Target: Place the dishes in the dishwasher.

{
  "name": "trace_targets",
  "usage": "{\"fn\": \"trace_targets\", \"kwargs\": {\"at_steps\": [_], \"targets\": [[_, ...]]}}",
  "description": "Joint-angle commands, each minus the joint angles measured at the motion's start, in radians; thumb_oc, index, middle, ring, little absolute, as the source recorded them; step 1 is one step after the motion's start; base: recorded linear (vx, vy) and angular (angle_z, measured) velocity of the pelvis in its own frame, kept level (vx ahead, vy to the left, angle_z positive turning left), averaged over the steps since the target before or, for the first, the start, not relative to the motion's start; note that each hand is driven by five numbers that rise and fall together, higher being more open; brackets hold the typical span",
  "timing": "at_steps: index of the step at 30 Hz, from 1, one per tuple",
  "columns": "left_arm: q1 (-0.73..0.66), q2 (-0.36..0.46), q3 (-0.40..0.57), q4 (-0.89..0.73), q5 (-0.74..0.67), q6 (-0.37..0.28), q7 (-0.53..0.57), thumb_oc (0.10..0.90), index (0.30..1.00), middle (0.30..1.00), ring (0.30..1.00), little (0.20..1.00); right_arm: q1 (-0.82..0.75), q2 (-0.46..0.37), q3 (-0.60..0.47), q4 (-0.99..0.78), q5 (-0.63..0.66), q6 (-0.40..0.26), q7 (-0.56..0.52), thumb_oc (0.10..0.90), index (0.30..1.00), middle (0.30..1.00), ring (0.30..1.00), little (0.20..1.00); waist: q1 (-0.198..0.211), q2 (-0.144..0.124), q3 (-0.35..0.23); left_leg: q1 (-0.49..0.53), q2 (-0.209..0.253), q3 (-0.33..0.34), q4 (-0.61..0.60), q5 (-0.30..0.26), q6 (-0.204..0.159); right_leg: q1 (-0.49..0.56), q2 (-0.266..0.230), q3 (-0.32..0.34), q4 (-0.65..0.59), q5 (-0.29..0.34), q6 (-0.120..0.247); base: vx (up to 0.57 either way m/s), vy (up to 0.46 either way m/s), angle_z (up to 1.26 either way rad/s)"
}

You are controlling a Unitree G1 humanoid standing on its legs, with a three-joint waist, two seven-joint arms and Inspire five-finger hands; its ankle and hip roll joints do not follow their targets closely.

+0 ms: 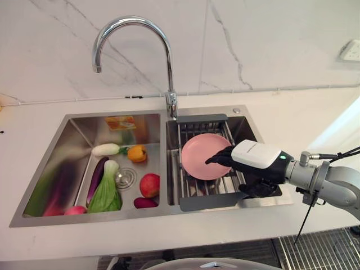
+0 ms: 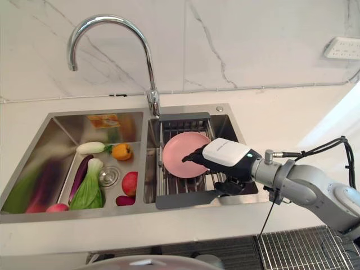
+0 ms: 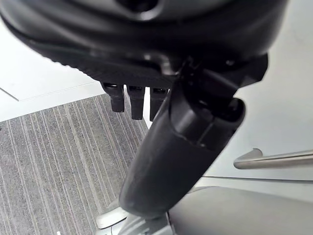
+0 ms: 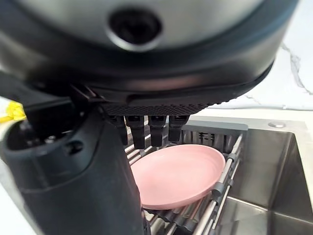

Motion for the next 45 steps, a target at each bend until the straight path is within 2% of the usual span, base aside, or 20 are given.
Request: {"fn": "trace_targets", "kwargs": {"at_steps": [1,9,12,22,26,27,28,29,30,32,33,35,38,39,45], "targets": [[-0.062,-0.034,-0.018,0.005,-0.005,-0.035,0.002,0.8,0.9,0.9,0.9,0.9,-0.093,-0.012,0.045,-0.033,-0.085,-0.029,-0.128,0.8,0.9,0.9,0.9,0.9,0.049,-0.026,-0.007,0.049,0.065,0.058,0.012,-0.103,-0.084,-0.041,-0.072,-0.039,0.015,-0.025,0.096,0.0,0.0,0.0],[-0.056,-0.035,-0.014,0.018,0.005,-0.033,0.01,0.8,0.9,0.9,0.9,0.9,-0.145,0.068,0.12,0.019,-0.181,-0.019,-0.162,0.8,0.9,0.9,0.9,0.9,0.059,-0.023,-0.003,0.047,0.065,0.051,0.012,-0.104,-0.082,-0.041,-0.072,-0.042,0.015,-0.027,0.097,0.0,0.0,0.0],[-0.057,-0.033,-0.004,0.024,-0.005,-0.03,0.023,0.8,0.9,0.9,0.9,0.9,-0.165,0.119,0.148,0.069,-0.293,0.001,-0.229,0.8,0.9,0.9,0.9,0.9,0.069,-0.021,-0.001,0.045,0.063,0.046,0.012,-0.104,-0.08,-0.04,-0.072,-0.046,0.015,-0.029,0.095,0.0,0.0,0.0],[-0.057,-0.04,0.0,0.028,-0.004,-0.031,0.065,0.8,0.9,0.9,0.9,0.9,-0.098,0.3,0.092,0.199,-0.519,0.082,-0.382,0.8,0.9,0.9,0.9,0.9,0.086,-0.014,0.003,0.04,0.057,0.022,0.012,-0.104,-0.077,-0.028,-0.076,-0.071,0.015,-0.035,0.092,-0.01,0.0,0.06],[-0.054,-0.049,-0.003,0.03,0.0,-0.033,0.083,0.8,0.9,0.9,0.9,0.9,-0.067,0.354,0.055,0.269,-0.63,0.141,-0.495,0.8,0.9,0.9,0.9,0.9,0.089,-0.008,0.005,0.038,0.054,0.017,0.012,-0.104,-0.076,-0.025,-0.077,-0.08,0.015,-0.036,0.092,-0.02,0.003,0.07],[-0.054,-0.048,-0.007,0.031,0.003,-0.034,0.09,0.8,0.9,0.9,0.9,0.9,-0.067,0.367,0.054,0.287,-0.651,0.154,-0.515,0.776,0.865,0.865,0.865,0.865,0.091,-0.008,0.005,0.037,0.054,0.015,0.012,-0.103,-0.076,-0.024,-0.077,-0.082,0.015,-0.036,0.092,0.0,0.0,0.0],[-0.055,-0.049,-0.01,0.033,0.004,-0.033,0.093,0.8,0.9,0.9,0.9,0.9,-0.072,0.384,0.046,0.304,-0.674,0.172,-0.534,0.665,0.698,0.698,0.698,0.698,0.093,-0.008,0.005,0.037,0.054,0.014,0.012,-0.103,-0.075,-0.024,-0.077,-0.084,0.015,-0.037,0.092,0.0,0.0,0.0],[-0.054,-0.05,-0.011,0.034,0.007,-0.032,0.101,0.8,0.9,0.9,0.9,0.9,-0.07,0.405,0.035,0.321,-0.697,0.19,-0.564,0.511,0.467,0.467,0.467,0.467,0.094,-0.006,0.005,0.037,0.054,0.013,0.012,-0.102,-0.075,-0.023,-0.077,-0.084,0.015,-0.037,0.091,0.0,0.0,0.0],[-0.055,-0.055,-0.012,0.036,0.01,-0.031,0.109,0.8,0.9,0.9,0.9,0.9,-0.066,0.431,0.02,0.328,-0.704,0.207,-0.603,0.4,0.3,0.3,0.3,0.3,0.093,-0.004,0.005,0.037,0.054,0.012,0.012,-0.102,-0.075,-0.023,-0.077,-0.085,0.015,-0.037,0.091,0.0,0.0,0.0],[-0.057,-0.06,-0.017,0.04,0.012,-0.033,0.127,0.8,0.9,0.9,0.9,0.9,-0.058,0.487,-0.007,0.345,-0.725,0.243,-0.686,0.4,0.3,0.3,0.3,0.3,0.094,0.0,0.006,0.037,0.054,0.01,0.012,-0.101,-0.074,-0.022,-0.078,-0.086,0.015,-0.038,0.09,0.0,0.0,0.0],[-0.057,-0.058,-0.018,0.04,0.012,-0.034,0.128,0.8,0.9,0.9,0.9,0.9,-0.058,0.49,-0.007,0.348,-0.728,0.243,-0.691,0.4,0.3,0.3,0.3,0.3,0.096,-0.001,0.006,0.037,0.054,0.01,0.012,-0.102,-0.074,-0.022,-0.078,-0.086,0.015,-0.039,0.09,0.0,0.0,0.0],[-0.06,-0.061,-0.027,0.035,0.019,-0.036,0.16,0.8,0.9,0.9,0.9,0.9,-0.063,0.566,-0.038,0.354,-0.739,0.285,-0.8,0.4,0.3,0.3,0.3,0.3,0.097,0.005,0.007,0.036,0.055,0.006,0.012,-0.099,-0.073,-0.022,-0.078,-0.087,0.015,-0.04,0.089,0.0,0.0,0.0],[-0.058,-0.061,-0.043,0.022,0.024,-0.039,0.181,0.8,0.9,0.9,0.9,0.9,-0.073,0.611,-0.077,0.328,-0.731,0.307,-0.886,0.4,0.3,0.3,0.3,0.3,0.1,0.008,0.007,0.037,0.055,0.003,0.012,-0.099,-0.073,-0.022,-0.078,-0.085,0.015,-0.042,0.088,0.0,0.003,0.03],[-0.056,-0.063,-0.047,0.023,0.027,-0.039,0.189,0.8,0.9,0.9,0.9,0.9,-0.085,0.617,-0.097,0.304,-0.719,0.312,-0.923,0.4,0.3,0.3,0.3,0.3,0.1,0.008,0.006,0.037,0.055,0.002,0.012,-0.1,-0.073,-0.022,-0.078,-0.085,0.015,-0.043,0.088,-0.01,0.002,0.08],[-0.055,-0.062,-0.043,0.021,0.029,-0.035,0.198,0.8,0.9,0.9,0.9,0.9,-0.083,0.608,-0.158,0.241,-0.684,0.303,-0.963,0.4,0.3,0.3,0.3,0.3,0.101,0.005,0.002,0.04,0.056,0.002,0.012,-0.101,-0.073,-0.019,-0.078,-0.084,0.015,-0.045,0.086,0.0,-0.003,0.08]]}}
